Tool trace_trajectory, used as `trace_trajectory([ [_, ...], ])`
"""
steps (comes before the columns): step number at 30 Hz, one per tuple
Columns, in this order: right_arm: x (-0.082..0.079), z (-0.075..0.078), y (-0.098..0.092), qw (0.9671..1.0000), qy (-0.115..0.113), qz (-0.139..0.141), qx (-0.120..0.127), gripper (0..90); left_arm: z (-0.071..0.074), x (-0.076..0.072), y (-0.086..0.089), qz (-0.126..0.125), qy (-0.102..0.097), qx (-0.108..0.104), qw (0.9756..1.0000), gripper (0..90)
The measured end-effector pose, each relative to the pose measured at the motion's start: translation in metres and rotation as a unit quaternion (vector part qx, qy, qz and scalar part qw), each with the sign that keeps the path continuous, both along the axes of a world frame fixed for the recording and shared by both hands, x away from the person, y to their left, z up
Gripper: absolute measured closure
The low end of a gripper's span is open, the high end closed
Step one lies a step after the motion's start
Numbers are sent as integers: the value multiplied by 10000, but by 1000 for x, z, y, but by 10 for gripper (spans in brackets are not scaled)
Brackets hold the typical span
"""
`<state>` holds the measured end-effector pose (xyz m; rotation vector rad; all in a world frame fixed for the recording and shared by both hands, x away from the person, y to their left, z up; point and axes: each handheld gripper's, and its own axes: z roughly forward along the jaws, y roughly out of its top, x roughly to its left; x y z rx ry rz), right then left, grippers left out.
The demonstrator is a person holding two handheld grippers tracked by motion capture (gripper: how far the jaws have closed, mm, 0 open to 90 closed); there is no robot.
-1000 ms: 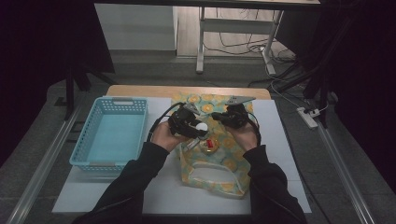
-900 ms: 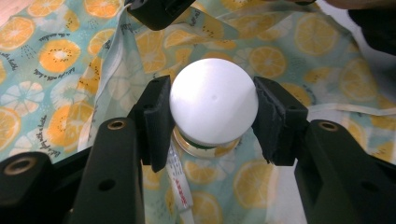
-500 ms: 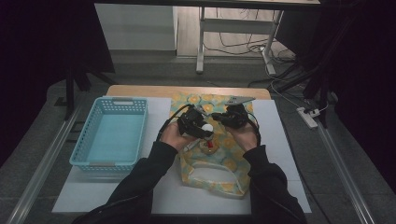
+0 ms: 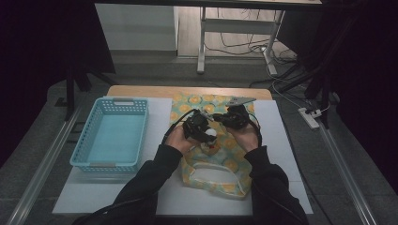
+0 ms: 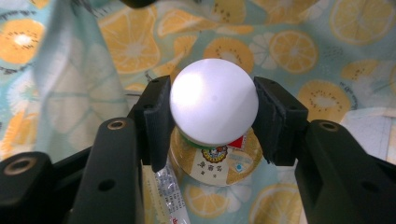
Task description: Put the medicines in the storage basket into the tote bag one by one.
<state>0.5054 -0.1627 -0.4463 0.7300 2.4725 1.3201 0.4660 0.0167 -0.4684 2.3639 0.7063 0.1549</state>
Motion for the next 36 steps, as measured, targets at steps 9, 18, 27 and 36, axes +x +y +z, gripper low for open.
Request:
trace_trajectory([
  [9,-1,1,0,10000,-16,15,-7,900,-2,1,0,46,3,-131,9999,426],
  [18,-2,3,2,10000,-31,45,-4,900,13,-7,10,116,-56,-385,9992,246],
  [27,-3,3,2,10000,-20,47,-18,900,16,-23,23,52,27,-657,9978,115],
  [36,-3,3,3,10000,11,51,-22,900,16,-39,37,-79,130,-1149,9933,1],
])
